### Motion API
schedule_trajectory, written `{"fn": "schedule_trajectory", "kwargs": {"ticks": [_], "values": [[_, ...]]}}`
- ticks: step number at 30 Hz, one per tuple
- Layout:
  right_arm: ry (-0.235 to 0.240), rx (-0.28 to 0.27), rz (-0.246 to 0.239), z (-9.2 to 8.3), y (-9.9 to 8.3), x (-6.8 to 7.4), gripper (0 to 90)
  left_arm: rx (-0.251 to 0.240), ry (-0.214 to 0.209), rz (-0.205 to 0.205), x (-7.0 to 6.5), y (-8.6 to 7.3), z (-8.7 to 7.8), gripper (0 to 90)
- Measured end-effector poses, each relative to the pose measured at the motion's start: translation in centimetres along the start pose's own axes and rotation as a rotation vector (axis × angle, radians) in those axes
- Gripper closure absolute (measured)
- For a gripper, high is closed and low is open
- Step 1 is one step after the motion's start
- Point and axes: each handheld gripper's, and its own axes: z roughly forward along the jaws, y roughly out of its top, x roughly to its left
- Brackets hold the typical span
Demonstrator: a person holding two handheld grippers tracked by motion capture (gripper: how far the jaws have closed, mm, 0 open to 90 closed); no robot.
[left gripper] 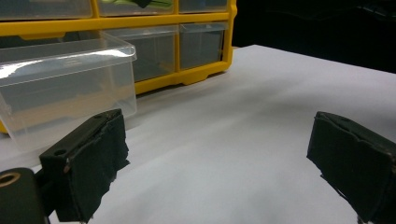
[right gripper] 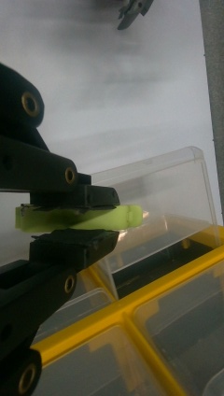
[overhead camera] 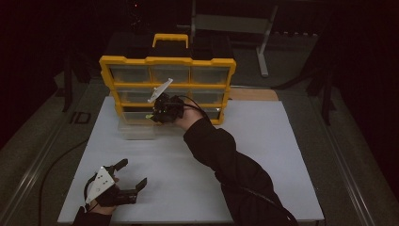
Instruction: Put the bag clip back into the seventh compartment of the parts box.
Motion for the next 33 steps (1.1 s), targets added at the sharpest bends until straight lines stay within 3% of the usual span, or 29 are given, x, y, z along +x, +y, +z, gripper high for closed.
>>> {"fn": "schedule_trajectory", "kwargs": {"ticks": [9, 23, 33], "values": [[0.001, 0.002, -0.005, 1.0, 1.1, -0.3, 78.5, -0.007, -0.002, -0.006, 0.1, 0.0, -0.1, 4.8], [0.024, 0.003, -0.053, 2.6, 3.6, -0.4, 78.5, -0.011, -0.004, -0.01, 0.2, 0.0, -0.3, 4.8], [0.06, 0.037, -0.065, 4.2, 4.7, -0.6, 78.6, -0.018, -0.014, -0.016, 0.1, 0.0, -0.3, 4.8]]}}
